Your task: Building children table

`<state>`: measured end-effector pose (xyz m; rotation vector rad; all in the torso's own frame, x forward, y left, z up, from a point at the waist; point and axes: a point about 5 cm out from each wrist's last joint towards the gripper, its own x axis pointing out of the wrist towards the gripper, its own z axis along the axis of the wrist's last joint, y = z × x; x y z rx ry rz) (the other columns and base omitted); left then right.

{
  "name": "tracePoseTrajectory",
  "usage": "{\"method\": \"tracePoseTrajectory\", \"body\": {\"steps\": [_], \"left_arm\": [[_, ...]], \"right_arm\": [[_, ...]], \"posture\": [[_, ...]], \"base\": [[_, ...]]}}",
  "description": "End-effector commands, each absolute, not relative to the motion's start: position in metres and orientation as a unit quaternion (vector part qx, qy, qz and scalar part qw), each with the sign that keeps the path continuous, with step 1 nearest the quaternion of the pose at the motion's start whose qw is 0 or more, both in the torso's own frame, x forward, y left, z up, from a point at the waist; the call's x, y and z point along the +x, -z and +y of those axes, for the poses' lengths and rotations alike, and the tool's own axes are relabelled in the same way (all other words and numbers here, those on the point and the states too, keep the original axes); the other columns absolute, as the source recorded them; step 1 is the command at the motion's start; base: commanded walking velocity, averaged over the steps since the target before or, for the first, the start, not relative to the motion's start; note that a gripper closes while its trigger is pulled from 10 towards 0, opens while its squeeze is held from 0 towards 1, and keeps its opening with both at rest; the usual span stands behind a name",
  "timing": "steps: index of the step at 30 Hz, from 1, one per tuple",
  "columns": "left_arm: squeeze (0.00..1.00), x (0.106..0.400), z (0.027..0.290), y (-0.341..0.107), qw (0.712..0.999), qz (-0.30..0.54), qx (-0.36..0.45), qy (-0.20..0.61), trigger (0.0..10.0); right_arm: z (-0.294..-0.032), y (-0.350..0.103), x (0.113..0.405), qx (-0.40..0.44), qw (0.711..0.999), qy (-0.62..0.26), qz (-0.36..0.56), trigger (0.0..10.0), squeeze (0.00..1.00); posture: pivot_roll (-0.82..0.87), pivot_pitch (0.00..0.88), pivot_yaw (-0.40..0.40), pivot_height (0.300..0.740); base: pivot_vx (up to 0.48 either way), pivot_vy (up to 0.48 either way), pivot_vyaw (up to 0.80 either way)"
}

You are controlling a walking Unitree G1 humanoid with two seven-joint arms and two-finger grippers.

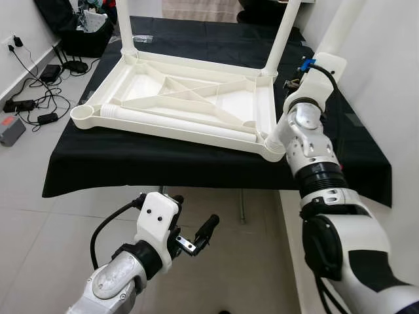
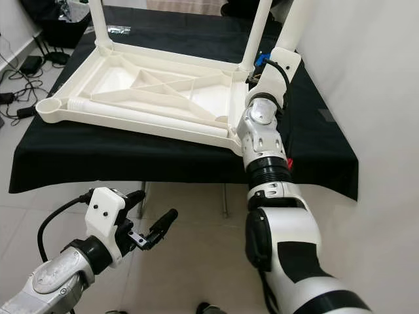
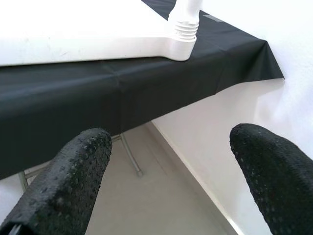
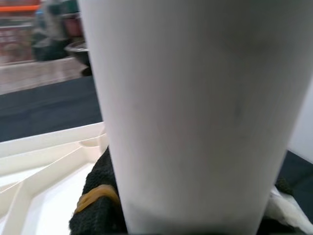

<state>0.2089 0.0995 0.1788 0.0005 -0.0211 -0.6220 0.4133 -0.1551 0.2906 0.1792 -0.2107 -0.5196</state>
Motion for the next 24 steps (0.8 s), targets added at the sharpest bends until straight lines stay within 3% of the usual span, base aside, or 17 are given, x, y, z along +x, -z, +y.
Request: {"method": "tracePoseTrajectory", "body": {"steps": [1, 6, 9, 14, 24], "left_arm": [[0.0, 0.209, 0.098, -0.176, 0.953, -0.006, 0.0, 0.304, 10.0], [0.0, 0.209, 0.097, -0.177, 0.953, -0.008, -0.002, 0.304, 10.0], [0.0, 0.21, 0.094, -0.178, 0.953, -0.012, -0.006, 0.302, 10.0], [0.0, 0.212, 0.089, -0.181, 0.955, -0.015, -0.024, 0.295, 10.0], [0.0, 0.209, 0.086, -0.178, 0.954, -0.008, -0.024, 0.3, 10.0]], "right_arm": [[-0.156, -0.245, 0.411, 0.109, 0.942, 0.318, -0.01, 10.0, 0.0], [-0.149, -0.245, 0.409, 0.109, 0.924, 0.366, -0.001, 10.0, 0.0], [-0.13, -0.247, 0.408, 0.116, 0.916, 0.384, 0.023, 10.0, 0.0], [-0.108, -0.259, 0.408, 0.124, 0.918, 0.375, 0.024, 10.0, 0.0], [-0.093, -0.262, 0.407, 0.143, 0.92, 0.365, 0.029, 10.0, 0.0]], "posture": [[0.11, 0.224, -0.09, 0.74], [0.1, 0.226, -0.096, 0.74], [0.11, 0.231, -0.107, 0.74], [0.12, 0.236, -0.119, 0.74], [0.12, 0.239, -0.127, 0.74]], "base": [[0.0, 0.0, 0.0], [0.0, 0.0, 0.0], [0.0, 0.0, 0.0], [0.0, 0.0, 0.0], [0.0, 0.0, 0.0]]}}
